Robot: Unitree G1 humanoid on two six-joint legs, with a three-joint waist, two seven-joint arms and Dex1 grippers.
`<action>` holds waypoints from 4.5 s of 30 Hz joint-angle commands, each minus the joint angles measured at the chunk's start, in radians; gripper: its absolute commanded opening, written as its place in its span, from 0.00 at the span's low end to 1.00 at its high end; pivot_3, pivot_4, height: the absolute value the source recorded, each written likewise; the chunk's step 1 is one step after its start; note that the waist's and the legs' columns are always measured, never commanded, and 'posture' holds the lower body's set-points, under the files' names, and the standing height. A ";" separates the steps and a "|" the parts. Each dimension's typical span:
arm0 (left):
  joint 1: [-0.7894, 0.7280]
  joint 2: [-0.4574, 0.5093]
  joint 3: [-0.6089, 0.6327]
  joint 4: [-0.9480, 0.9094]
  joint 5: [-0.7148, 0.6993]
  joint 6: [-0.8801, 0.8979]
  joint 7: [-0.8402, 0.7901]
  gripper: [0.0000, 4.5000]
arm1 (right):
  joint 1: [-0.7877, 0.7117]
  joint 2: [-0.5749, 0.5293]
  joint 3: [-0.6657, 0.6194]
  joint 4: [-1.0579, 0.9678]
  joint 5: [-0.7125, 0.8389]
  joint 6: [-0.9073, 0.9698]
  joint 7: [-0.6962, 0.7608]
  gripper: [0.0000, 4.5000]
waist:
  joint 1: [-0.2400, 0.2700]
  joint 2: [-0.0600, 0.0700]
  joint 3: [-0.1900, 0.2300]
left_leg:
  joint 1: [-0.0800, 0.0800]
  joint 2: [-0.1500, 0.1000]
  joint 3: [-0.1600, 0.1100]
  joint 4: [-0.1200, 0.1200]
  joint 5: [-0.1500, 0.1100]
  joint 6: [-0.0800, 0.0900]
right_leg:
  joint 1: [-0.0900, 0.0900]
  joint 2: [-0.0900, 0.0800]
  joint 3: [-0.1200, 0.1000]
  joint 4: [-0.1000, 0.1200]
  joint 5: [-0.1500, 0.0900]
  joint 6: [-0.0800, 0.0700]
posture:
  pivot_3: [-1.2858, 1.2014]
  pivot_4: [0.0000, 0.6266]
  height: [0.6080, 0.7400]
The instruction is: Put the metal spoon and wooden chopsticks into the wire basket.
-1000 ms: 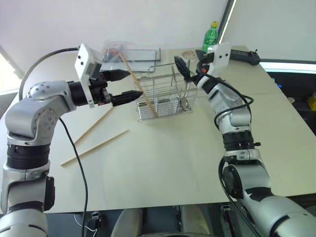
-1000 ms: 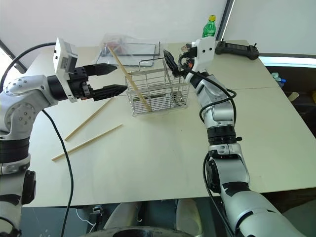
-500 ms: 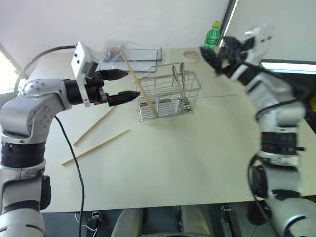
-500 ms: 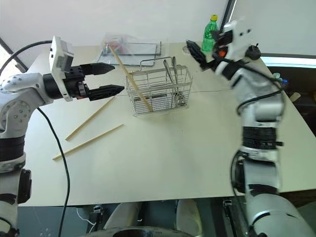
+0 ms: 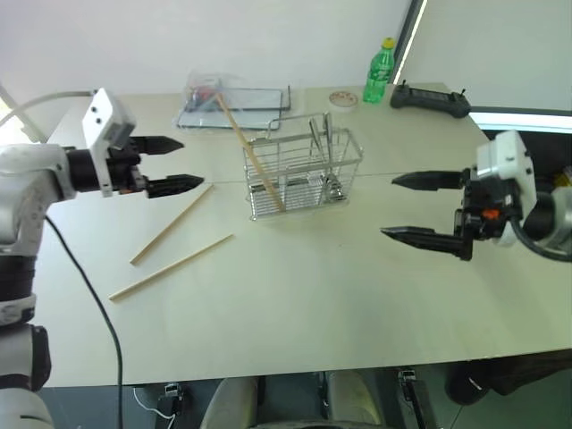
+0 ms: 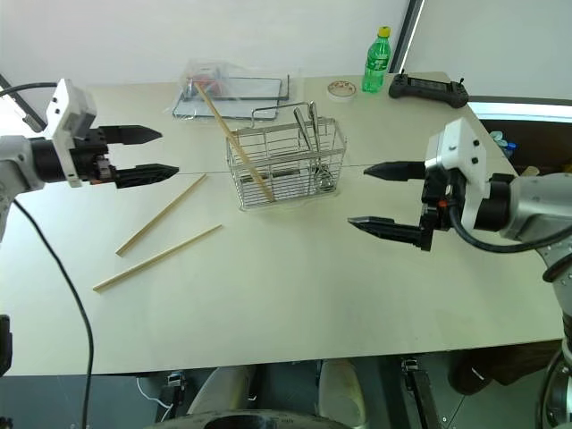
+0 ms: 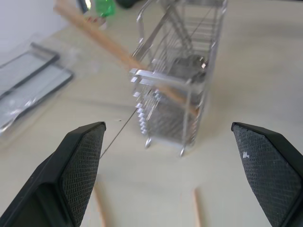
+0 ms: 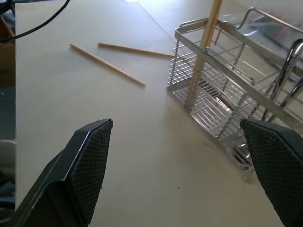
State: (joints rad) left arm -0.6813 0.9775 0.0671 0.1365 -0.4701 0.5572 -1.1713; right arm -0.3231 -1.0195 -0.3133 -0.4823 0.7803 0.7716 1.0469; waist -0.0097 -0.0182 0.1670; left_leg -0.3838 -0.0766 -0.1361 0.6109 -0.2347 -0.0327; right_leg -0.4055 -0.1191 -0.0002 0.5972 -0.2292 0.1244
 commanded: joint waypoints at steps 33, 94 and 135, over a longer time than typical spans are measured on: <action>-0.599 -0.401 -0.303 1.209 0.717 -0.382 0.226 1.00 | 0.179 0.130 -0.117 -0.338 0.256 0.098 -0.552 0.98 | 0.023 -0.008 0.000 | -0.007 -0.001 -0.002 0.004 0.000 0.000 | -0.003 0.001 -0.003 0.000 0.006 0.008 | 0.52 0.24 0.84; -0.584 -0.632 0.271 0.147 -0.073 -0.024 0.527 0.01 | 0.301 0.023 -0.167 -0.268 0.325 0.090 -0.487 1.00 | 0.020 -0.008 -0.002 | -0.005 -0.001 -0.002 0.011 0.001 0.000 | 0.001 0.001 -0.002 0.001 0.010 0.009 | 0.52 0.24 0.84; -0.456 -0.618 0.200 0.020 -0.175 0.032 0.594 0.98 | 0.292 0.027 -0.183 -0.258 0.398 0.082 -0.603 1.00 | 0.021 -0.008 -0.002 | -0.005 0.000 -0.001 0.012 0.000 0.000 | 0.002 0.002 -0.002 0.000 0.010 0.008 | 0.52 0.24 0.84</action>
State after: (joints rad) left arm -1.0770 0.3042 0.2275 0.2193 -0.6104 0.5552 -0.5531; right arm -0.0184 -0.9895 -0.4838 -0.7396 1.1809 0.8704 0.4397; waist 0.0112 -0.0264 0.1648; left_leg -0.3892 -0.0770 -0.1372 0.6228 -0.2345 -0.0324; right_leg -0.4039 -0.1170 -0.0020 0.5969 -0.2187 0.1320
